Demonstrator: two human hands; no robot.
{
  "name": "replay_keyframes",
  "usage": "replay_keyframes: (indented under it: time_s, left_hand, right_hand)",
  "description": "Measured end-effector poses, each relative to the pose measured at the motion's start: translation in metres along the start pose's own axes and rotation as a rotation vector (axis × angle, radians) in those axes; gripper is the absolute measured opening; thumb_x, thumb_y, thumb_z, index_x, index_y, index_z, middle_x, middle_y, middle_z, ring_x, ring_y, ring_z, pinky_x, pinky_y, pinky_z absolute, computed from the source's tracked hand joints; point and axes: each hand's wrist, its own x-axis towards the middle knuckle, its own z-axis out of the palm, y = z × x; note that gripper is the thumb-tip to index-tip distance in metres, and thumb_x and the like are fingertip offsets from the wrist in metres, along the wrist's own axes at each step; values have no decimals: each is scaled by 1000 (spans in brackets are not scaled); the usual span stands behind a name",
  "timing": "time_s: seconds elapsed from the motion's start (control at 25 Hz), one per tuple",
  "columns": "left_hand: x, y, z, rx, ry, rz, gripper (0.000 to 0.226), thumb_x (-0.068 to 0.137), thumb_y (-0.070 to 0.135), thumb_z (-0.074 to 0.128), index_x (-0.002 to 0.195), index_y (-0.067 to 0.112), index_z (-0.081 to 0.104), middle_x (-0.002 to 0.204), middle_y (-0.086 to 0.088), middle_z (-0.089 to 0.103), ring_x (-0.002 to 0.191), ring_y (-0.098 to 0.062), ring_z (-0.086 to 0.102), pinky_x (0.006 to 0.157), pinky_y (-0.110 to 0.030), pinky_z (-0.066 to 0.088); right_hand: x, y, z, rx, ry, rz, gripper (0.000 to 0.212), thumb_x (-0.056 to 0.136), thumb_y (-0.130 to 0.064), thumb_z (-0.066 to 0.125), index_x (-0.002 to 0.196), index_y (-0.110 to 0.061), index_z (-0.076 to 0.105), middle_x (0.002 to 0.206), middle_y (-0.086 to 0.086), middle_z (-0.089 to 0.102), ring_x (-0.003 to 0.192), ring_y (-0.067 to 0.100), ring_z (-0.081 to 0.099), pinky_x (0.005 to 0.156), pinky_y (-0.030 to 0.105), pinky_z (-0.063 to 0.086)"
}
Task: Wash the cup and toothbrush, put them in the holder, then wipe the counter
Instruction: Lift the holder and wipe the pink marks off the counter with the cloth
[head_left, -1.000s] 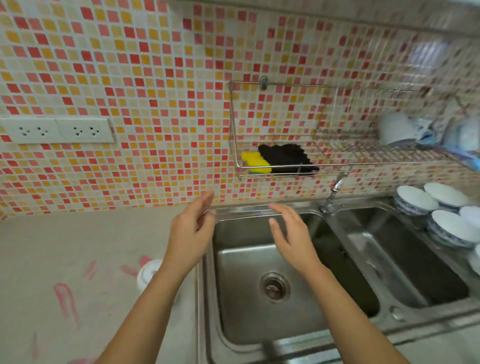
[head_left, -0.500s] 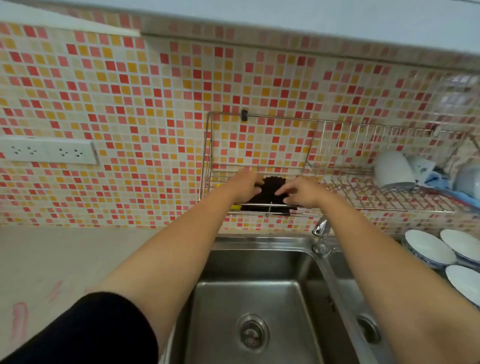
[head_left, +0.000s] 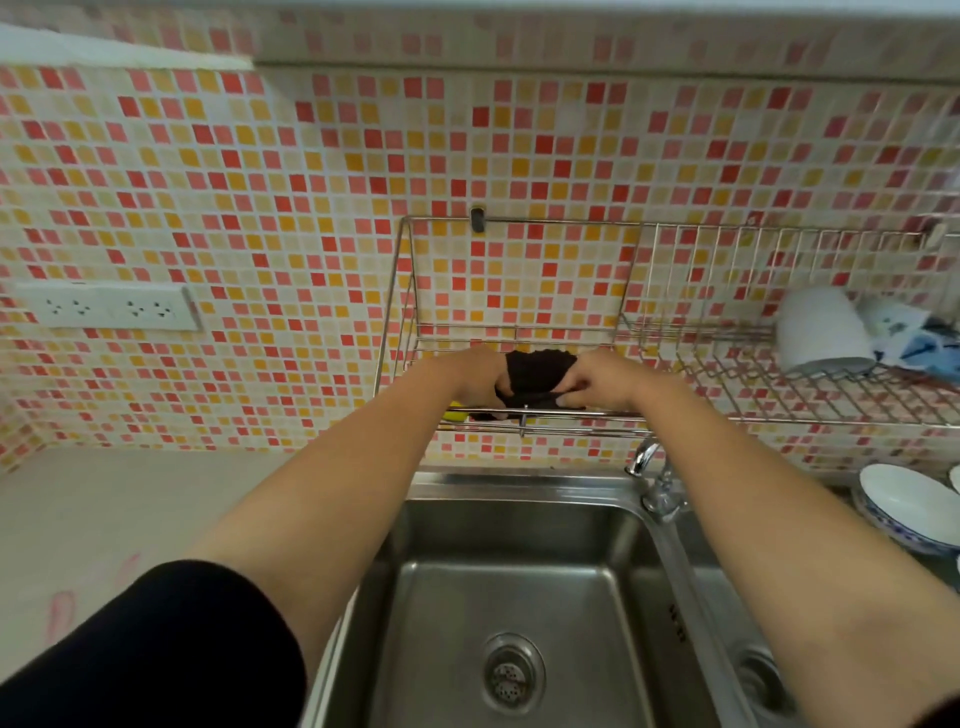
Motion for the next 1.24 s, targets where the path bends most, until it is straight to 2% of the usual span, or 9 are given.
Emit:
replay_keyframes:
  time_s: [0.12,0.24,0.36,0.48,0.72,0.84,1.0,1.16,1.24]
  left_hand:
    - [2,5,0,-38,71,1,21,92,21,53,101,6,65,89,-7,59,82,-23,55,70,-31,39]
    - [3,15,3,-248,169,-40,27,99,26,37,106,6,53,84,-7,52,69,-16,47,68,-30,33]
    - [5,19,7,-363,166,-18,41,91,46,52,115,14,49,86,2,53,77,-14,52,71,-29,38]
    - [10,15,8,-406,311,14,29,87,28,64,108,9,57,91,-4,56,92,-26,58,72,-27,36]
    - [-29,7,-30,-1472,459,-128,23,76,10,50,98,11,57,96,-10,61,92,-26,56,78,-35,46]
    - [-87,-16,-39,-1853,550,-73,23,84,8,44,102,8,57,97,-10,65,90,-24,62,85,-35,52]
    - [-190,-62,-6,-2061,651,-21,27,87,12,43,109,7,59,103,-8,69,92,-22,66,84,-32,54]
    - [-289,-137,62,-2066,758,-286,33,87,16,44,115,7,59,109,-8,67,101,-22,63,94,-34,48]
    - [-326,-172,92,-2040,782,-432,35,86,17,45,118,8,57,102,-8,69,93,-21,66,86,-33,50]
  right_hand:
    - [2,5,4,69,125,21,24,96,-24,47,106,-11,65,100,9,65,90,24,58,78,35,45]
    - [5,6,10,215,279,86,28,101,-25,32,104,-7,54,94,13,59,88,29,54,68,33,40]
    - [6,13,13,224,324,93,38,102,-26,27,125,-3,46,115,21,59,106,35,55,85,37,42]
    - [3,16,10,233,344,57,33,100,-26,36,121,-7,53,114,16,61,106,35,56,79,33,41]
    - [-24,-34,1,514,985,13,36,100,-25,37,128,-9,51,128,8,58,117,19,54,96,24,40]
    - [-34,-90,18,717,1155,-43,31,99,-23,40,122,-7,54,119,-2,59,107,7,56,89,9,42]
    - [-34,-175,87,933,1044,-107,24,97,-20,45,117,-11,54,112,-3,62,101,4,59,86,12,45]
    - [-31,-258,198,1109,801,-42,23,94,-22,46,116,-17,51,108,-8,60,98,-6,57,86,12,45]
    - [-35,-286,256,1152,726,91,36,90,-26,44,122,-10,50,113,0,60,103,4,57,89,18,46]
